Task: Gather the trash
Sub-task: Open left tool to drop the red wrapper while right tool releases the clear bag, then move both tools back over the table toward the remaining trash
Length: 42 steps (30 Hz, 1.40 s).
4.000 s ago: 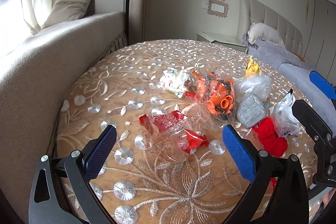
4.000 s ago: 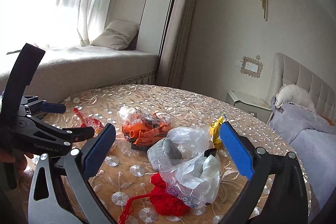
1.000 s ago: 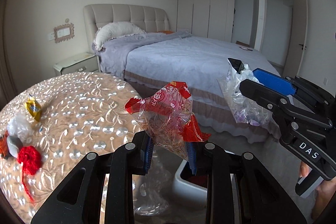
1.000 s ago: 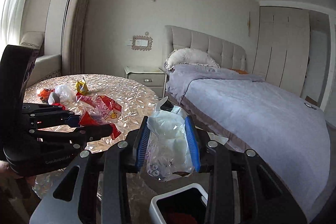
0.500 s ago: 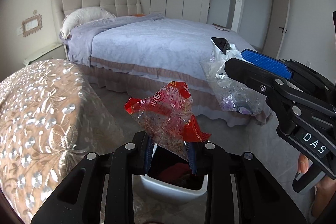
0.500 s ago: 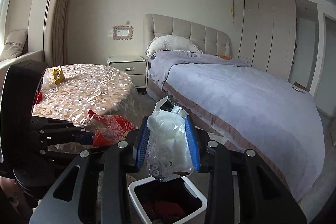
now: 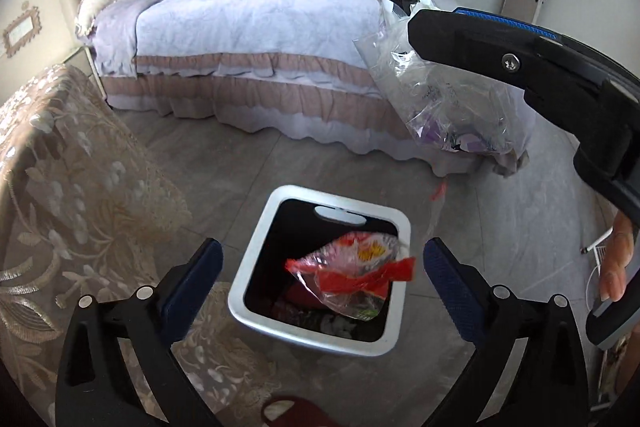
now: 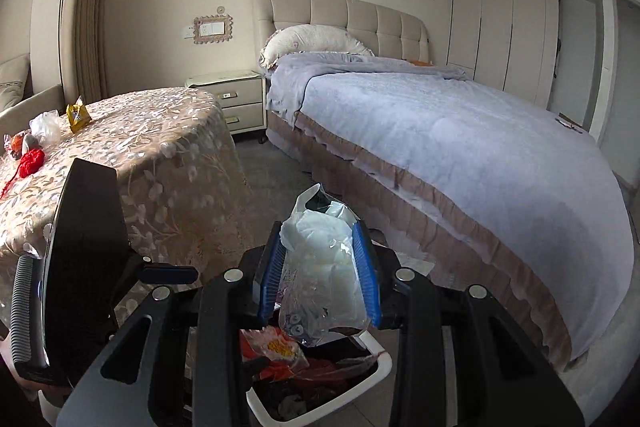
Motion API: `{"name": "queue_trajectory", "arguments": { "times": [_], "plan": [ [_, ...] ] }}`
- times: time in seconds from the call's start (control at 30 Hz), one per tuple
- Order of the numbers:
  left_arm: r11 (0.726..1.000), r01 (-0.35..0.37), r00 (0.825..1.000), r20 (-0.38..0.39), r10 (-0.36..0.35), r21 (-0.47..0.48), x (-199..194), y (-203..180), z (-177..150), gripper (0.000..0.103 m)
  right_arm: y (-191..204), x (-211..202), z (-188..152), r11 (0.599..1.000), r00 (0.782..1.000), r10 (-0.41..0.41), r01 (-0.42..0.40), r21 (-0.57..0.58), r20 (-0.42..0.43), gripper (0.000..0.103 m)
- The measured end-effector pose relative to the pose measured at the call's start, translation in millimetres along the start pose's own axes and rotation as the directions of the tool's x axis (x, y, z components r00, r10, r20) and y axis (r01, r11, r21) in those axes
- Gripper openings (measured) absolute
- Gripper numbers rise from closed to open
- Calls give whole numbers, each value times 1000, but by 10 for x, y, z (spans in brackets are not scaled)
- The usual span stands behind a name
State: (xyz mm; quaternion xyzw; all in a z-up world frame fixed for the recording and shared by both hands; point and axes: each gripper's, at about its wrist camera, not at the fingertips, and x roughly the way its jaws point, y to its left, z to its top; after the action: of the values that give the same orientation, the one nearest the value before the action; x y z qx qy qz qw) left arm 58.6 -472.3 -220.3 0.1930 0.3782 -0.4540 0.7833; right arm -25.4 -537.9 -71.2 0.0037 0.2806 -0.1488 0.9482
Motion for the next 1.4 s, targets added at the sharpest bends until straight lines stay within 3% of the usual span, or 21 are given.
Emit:
{"name": "queue_trajectory", "arguments": {
  "times": [0.27, 0.47, 0.5, 0.67, 0.73, 0.77, 0.8, 0.83, 0.9, 1.07, 1.4],
  "plan": [
    [993, -114, 991, 75, 115, -23, -201, 150, 119, 99, -118, 121, 9, 1000, 1000, 6, -6, 19, -4, 36],
    [982, -182, 972, 141, 187, -49, -400, 228, 163, 98, -74, 291, -59, 999, 999, 43, -43, 8, -14, 37],
    [975, -221, 964, 141, 224, -40, -413, 222, 153, 98, -81, 321, -85, 998, 999, 53, -52, 20, -14, 37],
    [972, -221, 956, 178, 233, -84, -536, 308, 150, 98, -117, 536, -279, 997, 993, 74, -71, 42, -89, 37],
    [972, -211, 956, 188, 227, -101, -575, 350, 162, 98, -93, 608, -353, 995, 989, 93, -90, 33, -118, 45],
    [972, -207, 955, 191, 225, -108, -592, 370, 157, 98, -70, 633, -386, 995, 988, 95, -93, 22, -121, 63],
    [973, -202, 956, 193, 221, -116, -603, 385, 165, 98, -50, 651, -416, 996, 988, 92, -92, 10, -121, 89],
    [972, -198, 956, 193, 219, -124, -576, 408, 162, 98, -32, 676, -448, 996, 989, 91, -92, -2, -118, 101],
    [972, -192, 959, 186, 215, -136, -567, 434, 158, 98, -13, 747, -541, 997, 991, 71, -75, -28, -112, 99],
    [973, -183, 964, 169, 206, -142, -537, 443, 99, 98, -12, 898, -708, 997, 980, 71, -76, -19, -187, 99],
    [973, -181, 952, 222, 211, -145, -763, 405, 182, 98, -48, 449, -331, 997, 998, 60, -61, -39, -6, 99]
  ]
}}
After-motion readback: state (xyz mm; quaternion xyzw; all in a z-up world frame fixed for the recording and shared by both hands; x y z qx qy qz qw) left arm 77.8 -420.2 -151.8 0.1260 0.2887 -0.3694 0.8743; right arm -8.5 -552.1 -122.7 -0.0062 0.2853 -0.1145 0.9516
